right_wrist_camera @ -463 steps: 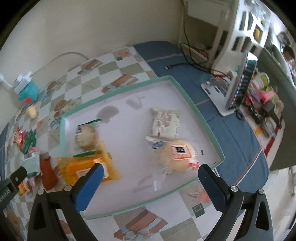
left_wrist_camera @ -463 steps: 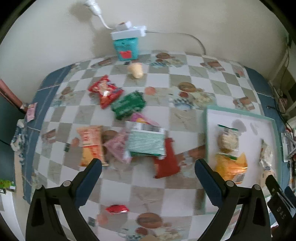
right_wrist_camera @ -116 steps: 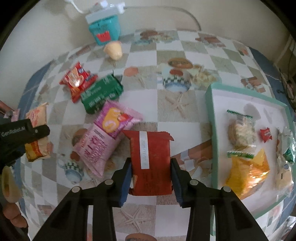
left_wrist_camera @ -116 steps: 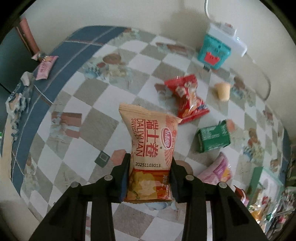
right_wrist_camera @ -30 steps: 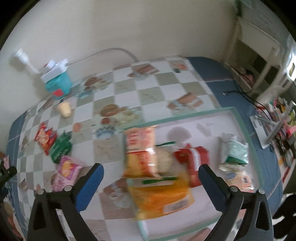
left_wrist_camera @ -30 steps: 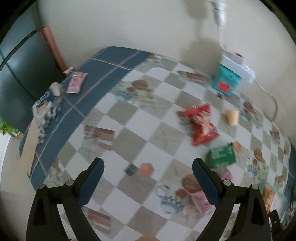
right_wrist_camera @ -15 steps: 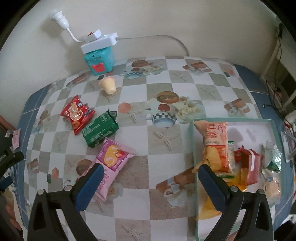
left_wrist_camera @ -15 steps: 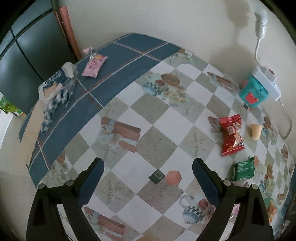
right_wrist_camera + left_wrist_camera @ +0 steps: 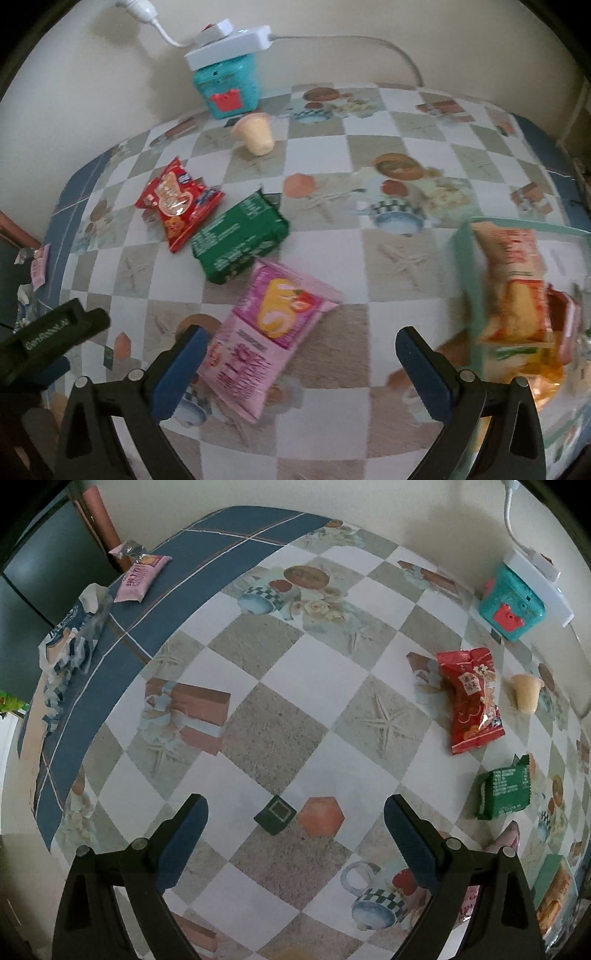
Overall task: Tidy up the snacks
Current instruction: 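Move both tools back toward the remaining snacks, then grasp the pink roll pack with the right tool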
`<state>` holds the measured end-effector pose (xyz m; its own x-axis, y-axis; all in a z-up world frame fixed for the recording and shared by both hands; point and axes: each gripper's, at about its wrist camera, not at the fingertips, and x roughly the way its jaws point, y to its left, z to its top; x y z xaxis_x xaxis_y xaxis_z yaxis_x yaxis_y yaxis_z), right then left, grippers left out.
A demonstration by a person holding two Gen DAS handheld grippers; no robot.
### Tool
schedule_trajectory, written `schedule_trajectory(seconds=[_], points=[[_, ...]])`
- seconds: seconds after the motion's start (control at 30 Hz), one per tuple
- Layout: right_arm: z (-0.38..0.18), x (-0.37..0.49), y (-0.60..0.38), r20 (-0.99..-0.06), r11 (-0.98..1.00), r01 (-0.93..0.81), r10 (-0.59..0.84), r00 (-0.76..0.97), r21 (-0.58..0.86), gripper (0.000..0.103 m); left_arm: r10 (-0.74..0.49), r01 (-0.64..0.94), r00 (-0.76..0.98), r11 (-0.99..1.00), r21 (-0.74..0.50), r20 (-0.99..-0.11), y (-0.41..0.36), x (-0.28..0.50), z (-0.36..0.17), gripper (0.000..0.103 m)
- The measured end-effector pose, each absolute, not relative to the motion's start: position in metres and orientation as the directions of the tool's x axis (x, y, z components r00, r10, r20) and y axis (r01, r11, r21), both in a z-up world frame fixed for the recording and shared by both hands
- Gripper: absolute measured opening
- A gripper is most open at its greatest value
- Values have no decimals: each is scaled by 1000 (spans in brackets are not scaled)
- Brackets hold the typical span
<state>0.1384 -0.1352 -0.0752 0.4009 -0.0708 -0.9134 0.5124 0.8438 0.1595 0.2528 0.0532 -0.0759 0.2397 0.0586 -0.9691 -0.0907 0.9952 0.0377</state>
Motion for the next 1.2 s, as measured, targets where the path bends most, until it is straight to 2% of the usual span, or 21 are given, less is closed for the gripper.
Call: schedule_trajectory(seconds=[1.2], points=[[-103, 149, -131, -931, 847, 506, -37, 362, 163, 103, 68, -122, 259, 992, 37, -963, 57, 260, -73, 96]])
